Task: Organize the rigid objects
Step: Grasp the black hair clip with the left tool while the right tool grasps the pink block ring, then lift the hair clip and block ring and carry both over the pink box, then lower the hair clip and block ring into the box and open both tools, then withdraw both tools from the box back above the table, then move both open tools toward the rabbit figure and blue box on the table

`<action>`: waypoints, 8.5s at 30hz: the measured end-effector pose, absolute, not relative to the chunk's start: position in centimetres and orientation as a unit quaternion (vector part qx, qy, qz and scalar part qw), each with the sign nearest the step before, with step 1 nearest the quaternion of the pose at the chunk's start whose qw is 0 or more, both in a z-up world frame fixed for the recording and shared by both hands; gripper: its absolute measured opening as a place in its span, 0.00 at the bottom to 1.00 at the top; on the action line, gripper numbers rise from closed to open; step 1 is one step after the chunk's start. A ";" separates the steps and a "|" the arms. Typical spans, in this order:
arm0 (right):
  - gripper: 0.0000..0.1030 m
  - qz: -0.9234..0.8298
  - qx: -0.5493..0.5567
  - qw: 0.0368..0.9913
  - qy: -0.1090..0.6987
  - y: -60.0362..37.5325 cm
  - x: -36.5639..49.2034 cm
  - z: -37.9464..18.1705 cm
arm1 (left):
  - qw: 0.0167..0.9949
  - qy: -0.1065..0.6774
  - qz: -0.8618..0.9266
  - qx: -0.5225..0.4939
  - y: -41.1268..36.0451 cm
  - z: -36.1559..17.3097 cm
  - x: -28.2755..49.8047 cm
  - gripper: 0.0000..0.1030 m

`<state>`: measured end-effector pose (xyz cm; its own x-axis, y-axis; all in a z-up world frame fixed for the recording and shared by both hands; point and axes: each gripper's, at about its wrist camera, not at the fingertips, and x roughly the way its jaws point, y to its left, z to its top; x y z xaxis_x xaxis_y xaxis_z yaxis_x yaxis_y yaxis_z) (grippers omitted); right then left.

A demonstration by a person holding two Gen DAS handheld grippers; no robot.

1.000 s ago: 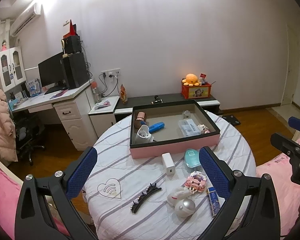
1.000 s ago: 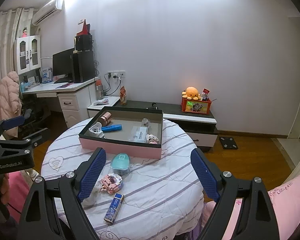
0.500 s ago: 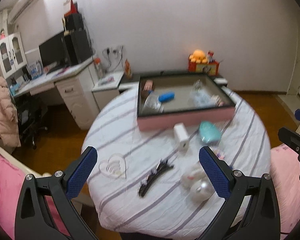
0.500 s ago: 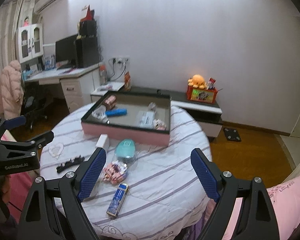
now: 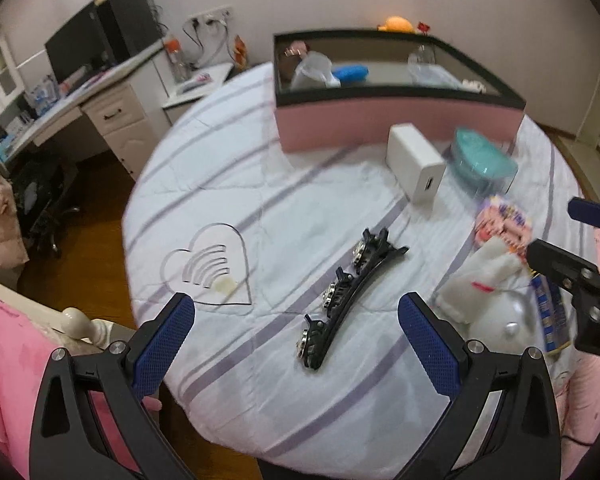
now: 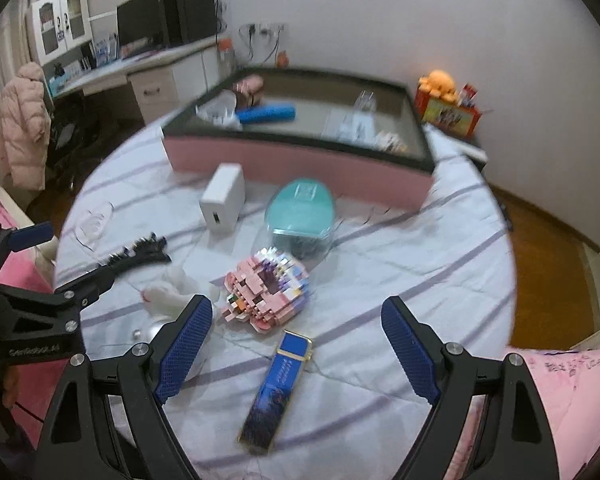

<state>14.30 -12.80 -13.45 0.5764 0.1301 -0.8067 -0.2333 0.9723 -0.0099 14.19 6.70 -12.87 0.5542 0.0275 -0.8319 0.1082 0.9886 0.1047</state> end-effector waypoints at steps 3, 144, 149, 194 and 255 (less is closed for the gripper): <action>0.85 0.100 -0.058 0.877 0.466 -12.5 15.7 -15.2 | 0.871 0.483 -0.039 0.077 6.6 -14.4 15.0 1.00; 0.59 0.128 -0.025 0.889 0.439 -14.9 44.0 -10.0 | 0.869 0.481 -0.074 0.093 -2.4 -7.7 46.8 0.19; 0.67 0.118 -0.023 0.891 0.437 -15.3 44.2 -9.6 | 0.862 0.500 -0.035 0.074 -0.7 -7.8 47.5 0.85; 0.80 0.111 -0.023 0.909 0.402 -17.7 36.7 -3.6 | 0.904 0.421 -0.018 0.065 1.4 0.4 38.2 0.95; 0.82 0.088 0.017 0.953 0.288 -20.2 4.7 -2.9 | 0.943 0.327 -0.020 0.056 1.4 -0.5 6.7 1.00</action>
<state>4.74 -20.22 -2.90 0.8181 0.1776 -0.5470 -0.1580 0.9839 0.0832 6.74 1.39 -0.50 0.7847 -0.0003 -0.6198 0.0743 0.9928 0.0936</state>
